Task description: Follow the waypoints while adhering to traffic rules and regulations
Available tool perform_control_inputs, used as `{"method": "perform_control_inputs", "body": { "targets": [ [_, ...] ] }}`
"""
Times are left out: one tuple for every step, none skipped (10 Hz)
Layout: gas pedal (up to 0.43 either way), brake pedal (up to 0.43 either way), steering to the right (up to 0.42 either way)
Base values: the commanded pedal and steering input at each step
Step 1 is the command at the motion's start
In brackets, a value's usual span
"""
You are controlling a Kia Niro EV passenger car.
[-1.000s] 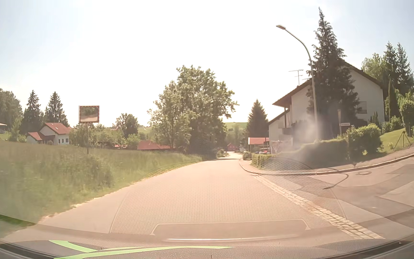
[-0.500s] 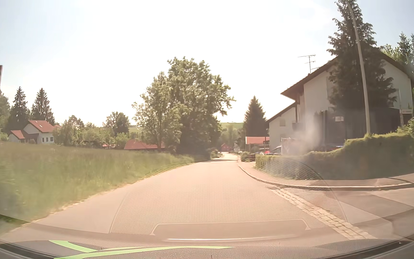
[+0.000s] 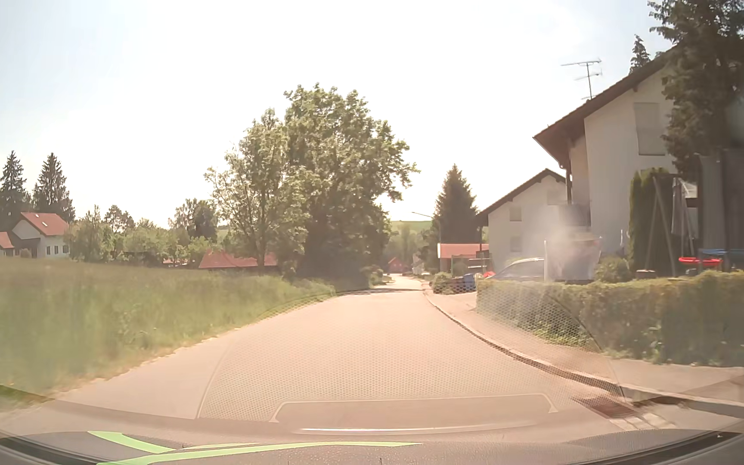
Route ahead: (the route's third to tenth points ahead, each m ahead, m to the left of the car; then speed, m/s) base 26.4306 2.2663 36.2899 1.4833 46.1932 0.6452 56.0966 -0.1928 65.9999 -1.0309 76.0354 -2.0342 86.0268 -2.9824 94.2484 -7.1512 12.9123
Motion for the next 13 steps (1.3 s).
{"method": "perform_control_inputs", "body": {
  "targets": [
    [0.000, 0.079, 0.013],
    [0.000, 0.079, 0.012],
    [0.000, 0.079, 0.013],
    [0.000, 0.079, 0.012],
    [0.000, 0.079, 0.012],
    [0.000, 0.079, 0.012],
    [0.000, 0.079, 0.011],
    [0.000, 0.079, 0.010],
    [0.000, 0.079, 0.009],
    [0.000, 0.079, 0.009],
    [0.000, 0.079, 0.009],
    [0.000, 0.085, 0.008],
    [0.000, 0.085, 0.009]
  ]
}}
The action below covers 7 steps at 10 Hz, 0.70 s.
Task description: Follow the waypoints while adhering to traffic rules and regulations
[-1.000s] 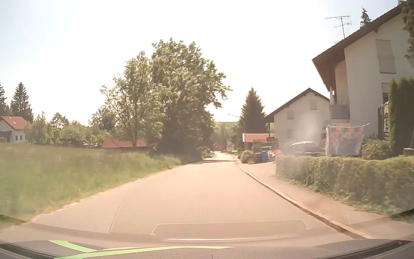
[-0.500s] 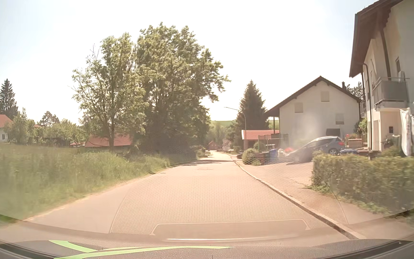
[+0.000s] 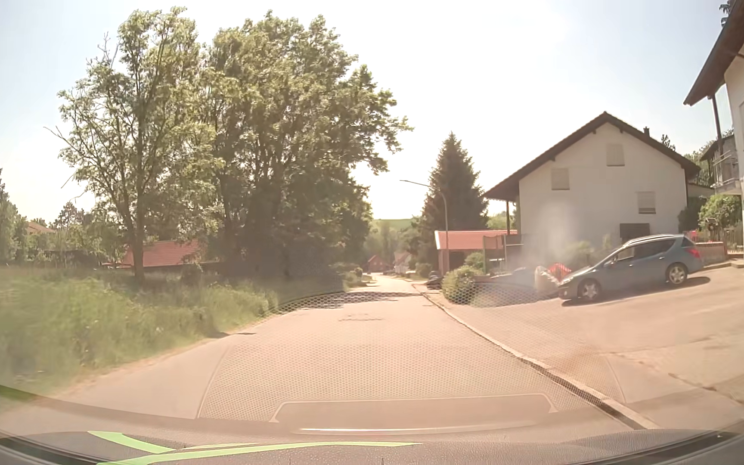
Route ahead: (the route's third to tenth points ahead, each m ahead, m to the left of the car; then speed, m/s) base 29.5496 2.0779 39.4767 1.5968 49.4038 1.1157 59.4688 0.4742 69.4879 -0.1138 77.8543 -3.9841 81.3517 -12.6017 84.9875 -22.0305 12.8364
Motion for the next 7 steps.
{"method": "perform_control_inputs", "body": {
  "targets": [
    [0.000, 0.085, 0.009],
    [0.000, 0.091, 0.009],
    [0.000, 0.104, 0.009],
    [0.000, 0.110, 0.009],
    [0.000, 0.116, 0.009],
    [0.000, 0.122, 0.009],
    [0.000, 0.134, 0.009]
  ]
}}
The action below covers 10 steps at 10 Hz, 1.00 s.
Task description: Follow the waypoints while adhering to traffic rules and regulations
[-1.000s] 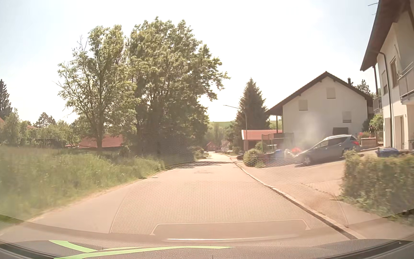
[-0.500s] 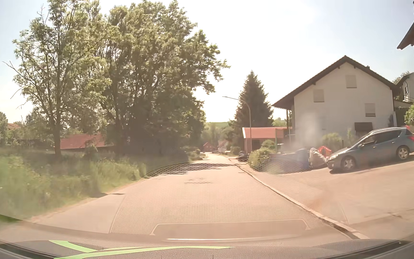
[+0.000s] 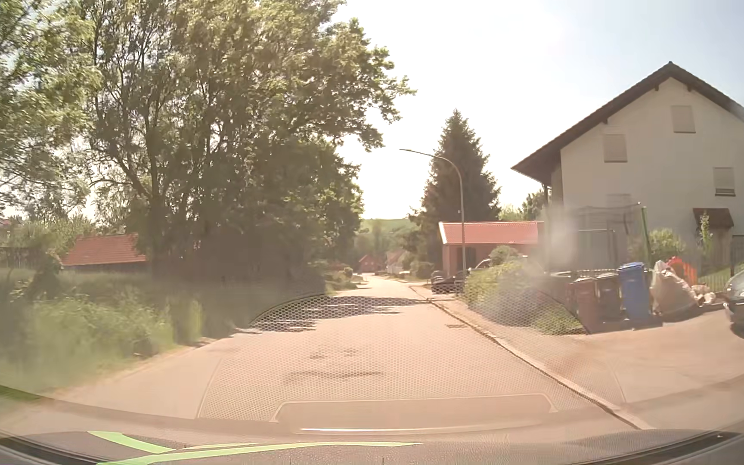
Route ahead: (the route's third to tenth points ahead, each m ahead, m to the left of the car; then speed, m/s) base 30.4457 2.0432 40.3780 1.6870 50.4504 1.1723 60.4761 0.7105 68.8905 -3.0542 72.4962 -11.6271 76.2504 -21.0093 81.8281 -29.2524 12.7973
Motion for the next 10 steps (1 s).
{"method": "perform_control_inputs", "body": {
  "targets": [
    [0.000, 0.140, 0.009],
    [0.000, 0.152, 0.009],
    [0.000, 0.165, 0.009],
    [0.000, 0.171, 0.009],
    [0.000, 0.177, 0.009],
    [0.000, 0.201, 0.009],
    [0.000, 0.201, 0.009],
    [0.000, 0.207, 0.008],
    [0.000, 0.207, 0.007],
    [0.000, 0.213, 0.006]
  ]
}}
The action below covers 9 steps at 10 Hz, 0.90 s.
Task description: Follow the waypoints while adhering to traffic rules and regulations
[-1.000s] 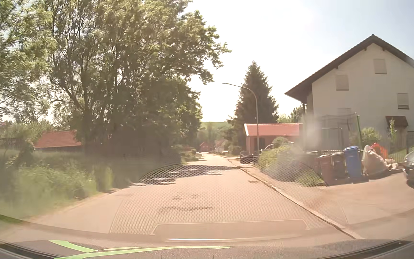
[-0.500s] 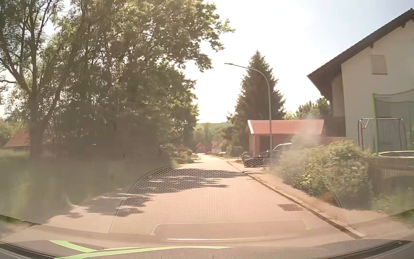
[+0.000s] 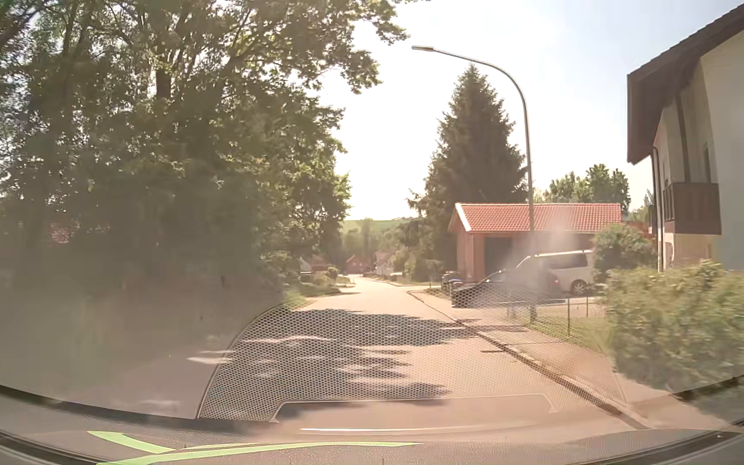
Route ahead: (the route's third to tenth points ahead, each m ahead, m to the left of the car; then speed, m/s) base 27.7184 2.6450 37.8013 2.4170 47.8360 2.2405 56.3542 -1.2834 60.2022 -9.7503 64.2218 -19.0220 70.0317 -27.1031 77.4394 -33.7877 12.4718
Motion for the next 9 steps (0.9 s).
{"method": "perform_control_inputs", "body": {
  "targets": [
    [0.000, 0.213, 0.006],
    [0.000, 0.220, 0.005],
    [0.000, 0.226, 0.006],
    [0.000, 0.232, 0.005],
    [0.000, 0.232, 0.005],
    [0.000, 0.238, 0.005],
    [0.000, 0.244, 0.005],
    [0.000, 0.250, 0.005],
    [0.000, 0.250, 0.005]
  ]
}}
